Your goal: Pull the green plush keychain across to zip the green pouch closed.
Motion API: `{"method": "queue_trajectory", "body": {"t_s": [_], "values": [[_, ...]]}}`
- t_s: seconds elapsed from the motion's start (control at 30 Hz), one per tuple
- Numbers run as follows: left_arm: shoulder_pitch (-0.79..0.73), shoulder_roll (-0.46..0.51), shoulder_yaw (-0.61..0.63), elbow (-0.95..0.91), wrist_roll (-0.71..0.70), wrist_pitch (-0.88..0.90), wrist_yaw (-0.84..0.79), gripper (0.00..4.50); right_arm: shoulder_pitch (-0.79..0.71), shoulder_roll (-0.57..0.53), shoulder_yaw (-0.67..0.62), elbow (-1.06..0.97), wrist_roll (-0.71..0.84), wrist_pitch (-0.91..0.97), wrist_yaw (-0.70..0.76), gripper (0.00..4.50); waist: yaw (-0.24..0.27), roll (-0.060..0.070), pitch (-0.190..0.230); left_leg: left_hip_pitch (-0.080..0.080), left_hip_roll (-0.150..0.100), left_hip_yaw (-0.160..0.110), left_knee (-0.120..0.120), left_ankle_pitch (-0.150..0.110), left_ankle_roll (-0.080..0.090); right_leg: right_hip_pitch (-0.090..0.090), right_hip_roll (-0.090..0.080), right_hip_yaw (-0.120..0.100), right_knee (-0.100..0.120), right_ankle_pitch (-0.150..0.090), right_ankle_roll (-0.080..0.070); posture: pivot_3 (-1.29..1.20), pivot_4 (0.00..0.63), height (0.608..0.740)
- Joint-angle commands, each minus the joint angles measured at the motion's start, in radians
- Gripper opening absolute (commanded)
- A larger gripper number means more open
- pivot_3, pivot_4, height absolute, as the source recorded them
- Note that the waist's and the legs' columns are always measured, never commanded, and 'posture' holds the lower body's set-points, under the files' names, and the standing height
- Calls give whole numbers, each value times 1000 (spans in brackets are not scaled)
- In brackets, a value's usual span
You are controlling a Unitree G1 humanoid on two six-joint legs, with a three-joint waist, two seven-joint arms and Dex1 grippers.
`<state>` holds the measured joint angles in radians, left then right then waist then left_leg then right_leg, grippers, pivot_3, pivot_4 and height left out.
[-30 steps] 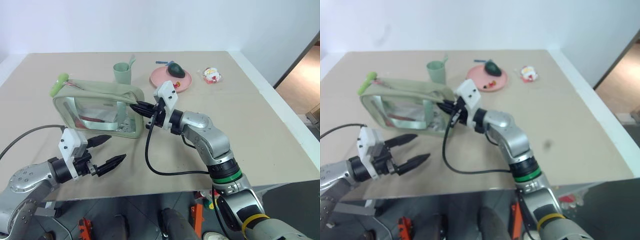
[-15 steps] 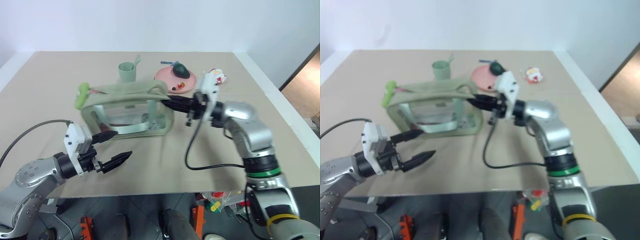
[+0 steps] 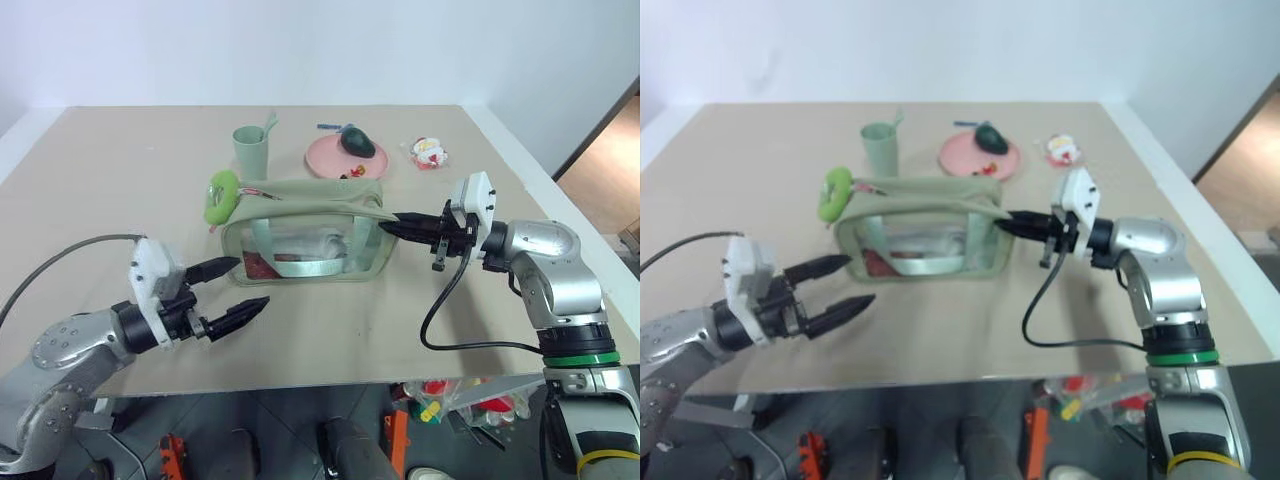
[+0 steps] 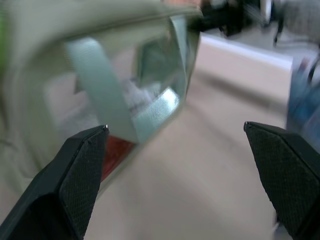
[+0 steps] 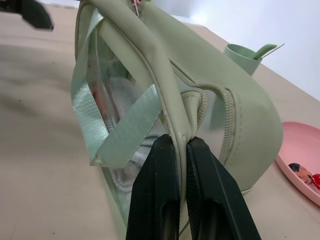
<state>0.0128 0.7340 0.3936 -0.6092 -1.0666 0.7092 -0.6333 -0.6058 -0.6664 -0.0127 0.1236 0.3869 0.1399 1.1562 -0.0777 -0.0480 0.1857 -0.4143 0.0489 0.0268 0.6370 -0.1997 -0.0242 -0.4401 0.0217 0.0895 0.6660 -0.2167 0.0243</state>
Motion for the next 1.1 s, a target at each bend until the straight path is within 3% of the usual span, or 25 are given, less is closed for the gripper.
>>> {"method": "queue_trajectory", "body": {"t_s": [0.03,0.1,0.2,0.37,0.6,1.1], "values": [[1,70,172,56,-227,78,34,4500,5,-8,-21,-56,9,6,-9,61,0,0,0,0,0,0,0,0,0,0,0,0,0,0,0,0,150,740],[-28,100,231,120,-277,88,67,4500,9,-7,-18,-71,11,13,-14,61,1,0,0,1,0,0,0,0,0,0,0,-1,1,-1,-1,0,150,740],[-120,135,194,227,-120,32,92,4500,13,-4,-12,-107,23,35,-15,61,1,1,0,1,0,-1,0,0,0,1,0,-1,1,-3,-6,0,150,740],[-294,32,70,344,-52,42,198,4500,14,15,1,-160,25,66,-38,61,2,0,0,6,-1,1,0,0,0,5,0,1,0,-2,-5,0,150,740],[-423,-148,62,483,-153,100,310,4500,29,20,3,-195,28,80,-47,61,2,0,0,4,-1,1,-1,0,-1,3,2,3,0,1,1,0,150,740],[-476,-246,93,619,-312,191,318,4500,60,5,-6,-202,10,56,-54,61,1,0,0,5,0,1,-1,0,-1,3,4,5,1,2,1,0,150,740]]}}
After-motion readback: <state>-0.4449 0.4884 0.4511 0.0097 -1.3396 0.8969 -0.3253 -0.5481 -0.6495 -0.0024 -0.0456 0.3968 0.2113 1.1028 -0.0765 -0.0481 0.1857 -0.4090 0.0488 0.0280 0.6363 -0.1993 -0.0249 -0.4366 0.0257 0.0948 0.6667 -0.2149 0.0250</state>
